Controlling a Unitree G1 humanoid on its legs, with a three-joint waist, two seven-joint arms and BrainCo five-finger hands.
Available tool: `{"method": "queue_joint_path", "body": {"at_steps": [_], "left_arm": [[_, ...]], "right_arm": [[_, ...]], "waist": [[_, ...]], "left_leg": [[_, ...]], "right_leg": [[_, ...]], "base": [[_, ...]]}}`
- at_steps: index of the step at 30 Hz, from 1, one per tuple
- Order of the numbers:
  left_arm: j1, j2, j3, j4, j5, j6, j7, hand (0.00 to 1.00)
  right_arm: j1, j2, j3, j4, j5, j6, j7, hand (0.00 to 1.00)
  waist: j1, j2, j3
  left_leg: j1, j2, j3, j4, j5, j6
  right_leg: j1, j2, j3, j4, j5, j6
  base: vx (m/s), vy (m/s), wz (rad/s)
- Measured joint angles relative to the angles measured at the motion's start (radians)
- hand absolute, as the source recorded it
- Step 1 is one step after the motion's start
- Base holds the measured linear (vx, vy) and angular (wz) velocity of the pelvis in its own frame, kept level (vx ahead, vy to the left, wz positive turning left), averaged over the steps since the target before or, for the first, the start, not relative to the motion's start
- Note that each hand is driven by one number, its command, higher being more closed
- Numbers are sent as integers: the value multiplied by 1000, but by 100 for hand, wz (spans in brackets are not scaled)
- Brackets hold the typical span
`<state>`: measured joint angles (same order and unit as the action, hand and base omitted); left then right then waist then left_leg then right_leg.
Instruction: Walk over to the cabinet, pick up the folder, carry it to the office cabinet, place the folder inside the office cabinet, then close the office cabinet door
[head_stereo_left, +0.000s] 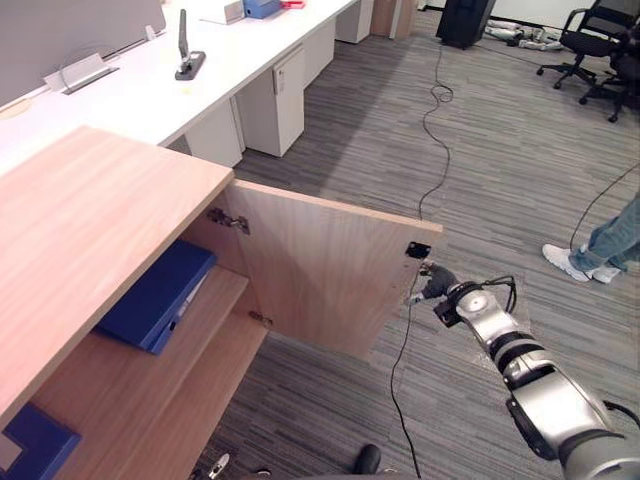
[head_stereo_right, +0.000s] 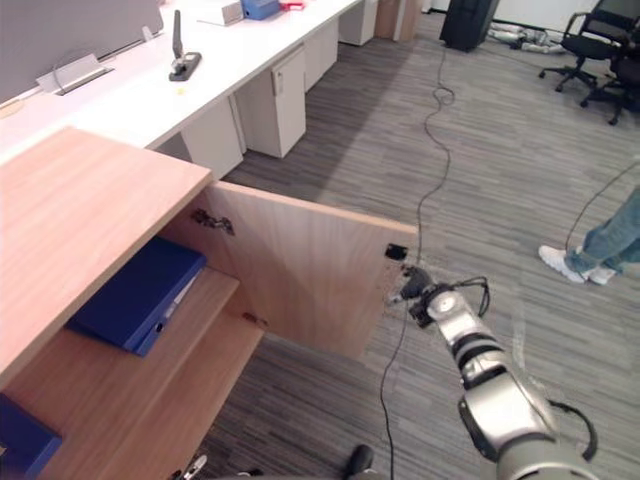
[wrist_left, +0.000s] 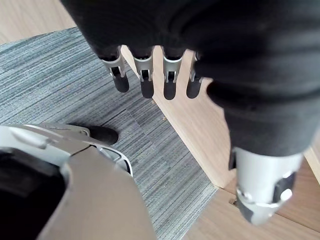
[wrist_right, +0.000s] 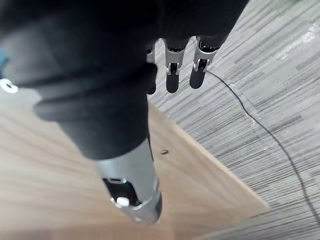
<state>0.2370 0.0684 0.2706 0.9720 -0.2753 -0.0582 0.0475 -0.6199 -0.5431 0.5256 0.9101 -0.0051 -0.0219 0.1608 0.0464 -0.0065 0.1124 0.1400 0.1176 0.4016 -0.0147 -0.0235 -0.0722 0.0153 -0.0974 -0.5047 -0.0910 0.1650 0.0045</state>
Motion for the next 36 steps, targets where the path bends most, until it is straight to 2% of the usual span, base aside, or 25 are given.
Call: {"method": "queue_joint_path", "body": {"at_steps": [3,5,8,10,13,14,16,18,22,23,25,29,30,34,36], "left_arm": [[0,1,4,0,-6,0,-7,0],[0,6,13,0,-22,0,-15,0],[3,6,53,2,-52,-1,-19,0],[3,8,102,7,-53,-1,-19,0],[2,16,159,15,-53,-1,-19,0],[1,17,171,18,-52,-1,-19,0],[0,16,220,30,-48,-1,-16,0],[0,12,261,42,-48,0,-6,0],[-5,-14,305,41,-51,0,4,0],[-9,-26,313,41,-52,0,13,0],[-15,-37,326,41,-53,0,18,0],[-31,-56,357,40,-80,-3,39,0],[-30,-56,361,40,-85,-4,41,0],[-38,-52,378,38,-113,-13,52,0],[-39,-48,377,38,-118,-14,56,0]], "right_arm": [[88,-82,70,-179,31,-12,80,0],[142,-102,120,-264,62,-25,132,0],[199,-135,210,-359,64,-34,163,0],[231,-170,295,-465,61,-56,223,0],[255,-157,388,-548,7,-89,319,0],[261,-150,408,-561,-11,-94,331,0],[286,-106,462,-590,-58,-110,364,0],[290,-57,462,-592,-62,-118,365,0],[262,53,458,-589,-141,-120,311,0],[228,126,459,-564,-160,-120,281,0],[189,203,472,-524,-177,-120,246,0],[103,395,581,-400,-252,-122,198,0],[102,417,594,-386,-254,-123,196,0],[102,538,614,-237,-308,-129,180,0],[104,561,610,-165,-349,-126,163,0]], "waist": [[-7,-4,1],[-10,-11,1],[-11,-21,-4],[-19,-33,-7],[-13,-52,-19],[-9,-55,-20],[7,-68,-27],[15,-78,-31],[53,-94,-38],[69,-103,-37],[80,-115,-40],[139,-151,-39],[144,-152,-37],[174,-191,-26],[178,-197,-24]], "left_leg": [[2,2,19,3,-4,-6],[0,4,32,3,-5,-7],[-1,6,36,3,-7,-9],[1,8,41,3,-9,-11],[1,10,42,4,-10,-13],[1,10,42,4,-10,-13],[-2,11,41,6,-10,-12],[-18,12,37,18,-16,-7],[-34,13,22,39,-22,1],[-39,15,14,45,-22,1],[-55,18,-7,56,-22,1],[-72,26,-46,73,-21,0],[-75,26,-53,75,-21,0],[-91,26,-85,88,-21,0],[-93,25,-96,88,-21,0]], "right_leg": [[-7,4,18,0,0,0],[-18,7,34,0,0,0],[-26,12,46,0,0,0],[-27,15,53,0,0,0],[-30,17,57,0,0,0],[-30,16,57,0,0,0],[-31,15,57,0,1,-1],[-34,13,54,0,2,-3],[-33,10,41,0,4,-5],[-32,10,34,1,5,-6],[-32,8,16,1,5,-6],[-23,7,-7,5,5,-6],[-21,7,-8,5,5,-6],[-8,2,-10,6,4,-5],[-1,-3,-10,6,0,0]], "base": [[-29,-11,-18],[-23,-18,-19],[-12,-21,-14],[-16,-19,-9],[-17,-9,-4],[-44,-15,1],[-58,-13,1],[-73,-17,5],[-72,-19,11],[-71,-27,13],[-62,-33,26],[-38,-19,27],[-15,6,28],[-23,25,23],[-54,23,17]]}}
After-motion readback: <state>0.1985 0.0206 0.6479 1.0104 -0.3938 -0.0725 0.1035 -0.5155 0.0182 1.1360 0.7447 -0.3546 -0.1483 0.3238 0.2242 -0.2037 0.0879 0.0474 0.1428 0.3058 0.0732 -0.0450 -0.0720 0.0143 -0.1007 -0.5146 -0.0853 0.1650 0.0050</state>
